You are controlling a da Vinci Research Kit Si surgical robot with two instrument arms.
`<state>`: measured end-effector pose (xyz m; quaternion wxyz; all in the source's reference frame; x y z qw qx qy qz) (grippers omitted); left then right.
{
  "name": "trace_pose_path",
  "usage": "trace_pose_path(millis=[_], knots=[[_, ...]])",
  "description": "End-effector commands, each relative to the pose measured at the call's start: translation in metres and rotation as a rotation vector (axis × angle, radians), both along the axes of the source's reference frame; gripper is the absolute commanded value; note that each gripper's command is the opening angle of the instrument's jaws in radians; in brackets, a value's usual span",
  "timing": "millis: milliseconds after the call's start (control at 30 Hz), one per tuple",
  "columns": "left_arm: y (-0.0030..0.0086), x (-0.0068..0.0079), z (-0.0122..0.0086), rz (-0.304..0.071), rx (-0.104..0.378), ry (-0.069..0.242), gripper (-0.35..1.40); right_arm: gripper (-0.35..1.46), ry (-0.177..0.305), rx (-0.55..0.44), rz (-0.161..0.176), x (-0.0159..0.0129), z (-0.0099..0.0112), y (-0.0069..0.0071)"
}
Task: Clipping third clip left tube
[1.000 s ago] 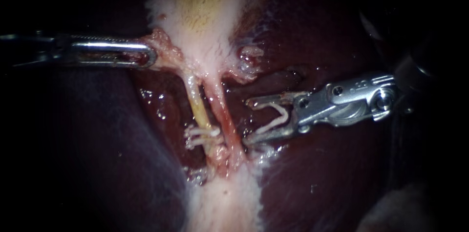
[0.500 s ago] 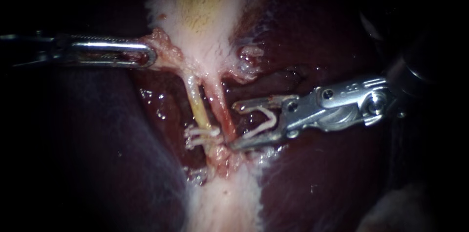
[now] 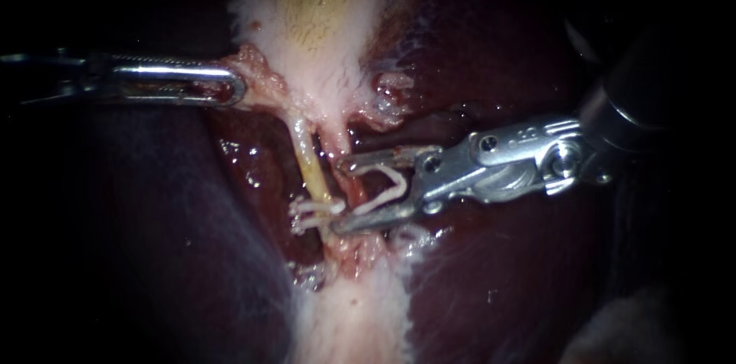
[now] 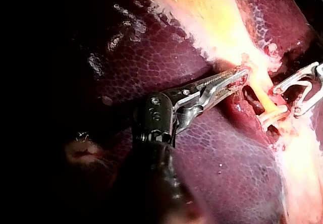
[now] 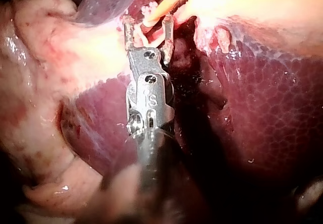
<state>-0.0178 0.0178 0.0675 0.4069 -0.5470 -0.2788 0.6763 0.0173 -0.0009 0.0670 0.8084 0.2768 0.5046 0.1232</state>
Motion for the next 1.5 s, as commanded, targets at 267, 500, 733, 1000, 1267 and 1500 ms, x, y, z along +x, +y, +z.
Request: trace_pose_path(millis=[267, 500, 733, 1000, 1267, 1500], knots=[[0.0, 0.0002, -0.0003, 0.001, 0.001, 0.0, -0.35, 0.49, -0.017, 0.025, 0.013, 0.0009, 0.0033, -0.0011], [-0.0001, 0.0002, -0.0005, 0.0, 0.001, 0.0, -0.35, 0.49, -0.021, 0.023, 0.019, 0.0019, 0.0045, -0.0004], [-0.0001, 0.0001, -0.0005, 0.003, 0.001, -0.002, -0.35, 0.49, -0.013, 0.035, 0.039, 0.0033, 0.0044, 0.0], [-0.0001, 0.0001, -0.0005, 0.002, 0.001, -0.002, -0.35, 0.5, -0.019, 0.05, 0.06, 0.0052, 0.0048, 0.0005], [-0.0001, 0.0001, -0.0006, 0.002, 0.001, -0.002, -0.35, 0.5, -0.011, 0.085, 0.063, 0.0074, 0.0053, 0.0009], [-0.0001, 0.0001, -0.0006, 0.003, 0.001, -0.002, -0.35, 0.5, -0.006, 0.099, 0.06, 0.0078, 0.0056, 0.0011]])
